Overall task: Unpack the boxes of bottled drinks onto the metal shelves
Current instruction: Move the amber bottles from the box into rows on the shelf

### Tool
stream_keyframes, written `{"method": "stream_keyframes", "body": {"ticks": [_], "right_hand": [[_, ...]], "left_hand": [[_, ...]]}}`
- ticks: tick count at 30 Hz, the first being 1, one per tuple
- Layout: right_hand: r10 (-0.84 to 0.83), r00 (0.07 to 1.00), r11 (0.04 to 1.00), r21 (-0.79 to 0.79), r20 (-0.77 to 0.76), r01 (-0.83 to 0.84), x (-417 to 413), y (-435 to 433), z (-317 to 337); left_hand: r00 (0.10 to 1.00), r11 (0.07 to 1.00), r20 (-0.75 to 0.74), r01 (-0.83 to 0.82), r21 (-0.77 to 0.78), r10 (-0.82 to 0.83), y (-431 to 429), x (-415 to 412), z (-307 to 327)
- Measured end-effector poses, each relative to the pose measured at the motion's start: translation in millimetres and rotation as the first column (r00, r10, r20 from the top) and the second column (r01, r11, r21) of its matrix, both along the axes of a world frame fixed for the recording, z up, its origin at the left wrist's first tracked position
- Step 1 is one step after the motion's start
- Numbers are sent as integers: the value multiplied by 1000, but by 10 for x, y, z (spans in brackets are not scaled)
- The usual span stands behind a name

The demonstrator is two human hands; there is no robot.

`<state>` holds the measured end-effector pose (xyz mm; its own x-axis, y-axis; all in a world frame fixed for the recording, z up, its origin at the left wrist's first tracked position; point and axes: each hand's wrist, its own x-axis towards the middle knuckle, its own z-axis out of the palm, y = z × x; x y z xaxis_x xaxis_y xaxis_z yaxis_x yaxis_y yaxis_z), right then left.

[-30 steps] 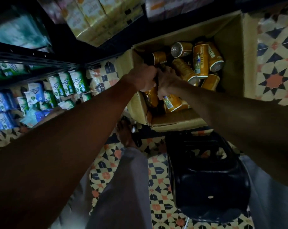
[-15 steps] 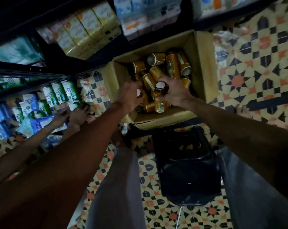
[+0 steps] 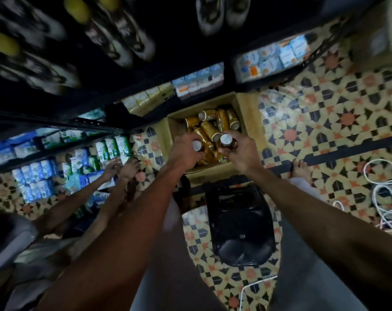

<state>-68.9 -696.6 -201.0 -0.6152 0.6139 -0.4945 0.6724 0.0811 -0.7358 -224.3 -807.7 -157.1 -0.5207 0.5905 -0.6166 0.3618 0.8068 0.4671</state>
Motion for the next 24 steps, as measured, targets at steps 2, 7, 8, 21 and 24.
{"method": "stream_keyframes", "body": {"ticks": [2, 7, 8, 21, 24], "right_hand": [[-16, 1000, 1000, 10, -19, 16, 29, 12, 411], [10, 999, 998, 64, -37, -8, 62, 29, 1568], [18, 999, 996, 87, -46, -14, 65, 28, 1823], [309, 951, 852, 451, -26, -265, 73, 261, 3798], [329, 943, 818, 509, -37, -266, 15, 361, 4100]], "left_hand": [[1000, 1000, 5, -6, 22, 6, 28, 42, 393], [999, 998, -44, 15, 68, -12, 57, 132, 1410], [999, 996, -44, 7, 89, -3, 54, 133, 1618], [961, 936, -139, 267, 228, -241, 193, 29, 3599], [932, 908, -188, 348, 233, -309, 250, -83, 3892]]}}
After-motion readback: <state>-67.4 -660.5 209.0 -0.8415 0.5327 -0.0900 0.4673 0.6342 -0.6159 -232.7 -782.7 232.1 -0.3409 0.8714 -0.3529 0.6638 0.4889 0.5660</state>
